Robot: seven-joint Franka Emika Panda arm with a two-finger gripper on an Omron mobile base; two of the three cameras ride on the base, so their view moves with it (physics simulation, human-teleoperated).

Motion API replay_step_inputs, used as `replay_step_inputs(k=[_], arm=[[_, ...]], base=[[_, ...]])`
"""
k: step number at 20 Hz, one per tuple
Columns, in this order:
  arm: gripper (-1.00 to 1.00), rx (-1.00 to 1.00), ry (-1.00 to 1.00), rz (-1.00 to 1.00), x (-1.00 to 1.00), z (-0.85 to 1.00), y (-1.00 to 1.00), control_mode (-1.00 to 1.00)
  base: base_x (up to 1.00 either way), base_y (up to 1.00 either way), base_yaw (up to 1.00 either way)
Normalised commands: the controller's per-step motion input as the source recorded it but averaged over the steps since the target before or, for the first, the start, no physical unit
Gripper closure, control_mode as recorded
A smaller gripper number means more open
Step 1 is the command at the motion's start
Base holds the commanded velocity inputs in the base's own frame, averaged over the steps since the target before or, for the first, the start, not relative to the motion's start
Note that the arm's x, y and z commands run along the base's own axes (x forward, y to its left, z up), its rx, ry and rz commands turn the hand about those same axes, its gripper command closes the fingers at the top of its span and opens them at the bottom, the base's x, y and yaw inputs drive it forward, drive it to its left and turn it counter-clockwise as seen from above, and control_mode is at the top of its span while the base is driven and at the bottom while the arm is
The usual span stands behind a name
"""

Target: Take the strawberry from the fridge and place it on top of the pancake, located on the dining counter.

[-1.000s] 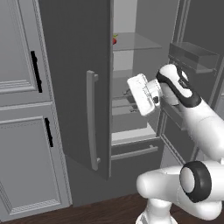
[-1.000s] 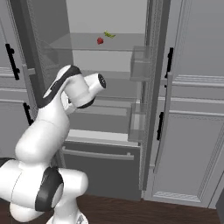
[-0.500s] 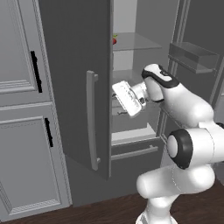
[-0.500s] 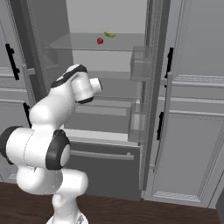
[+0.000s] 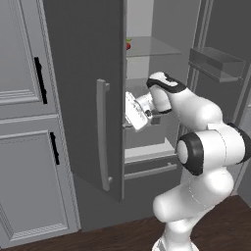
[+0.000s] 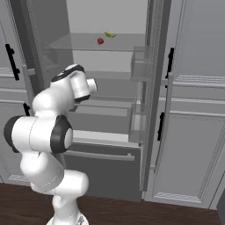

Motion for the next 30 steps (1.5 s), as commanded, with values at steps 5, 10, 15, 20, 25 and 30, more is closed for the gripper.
replay_step_inputs(k=[5,10,15,20,25,30], arm=[[-1.00,0.00,0.00,-0.01,-0.26,-0.11,0.50,-1.00],[-1.00,0.00,0.00,-0.06,-0.29,-0.09,0.56,-1.00],[-1.00,0.00,0.02,-0.06,-0.19,-0.04,0.72,-1.00],[-1.00,-0.02,0.02,-0.06,-0.04,0.00,0.76,-1.00],[-1.00,-0.05,0.01,-0.02,0.00,0.00,0.64,-1.00],[-1.00,-0.05,0.02,-0.01,0.00,0.00,0.12,-1.00]], base=[[0.00,0.00,0.00],[0.00,0.00,0.00],[0.00,0.00,0.00],[0.00,0.00,0.00],[0.00,0.00,0.00],[0.00,0.00,0.00]])
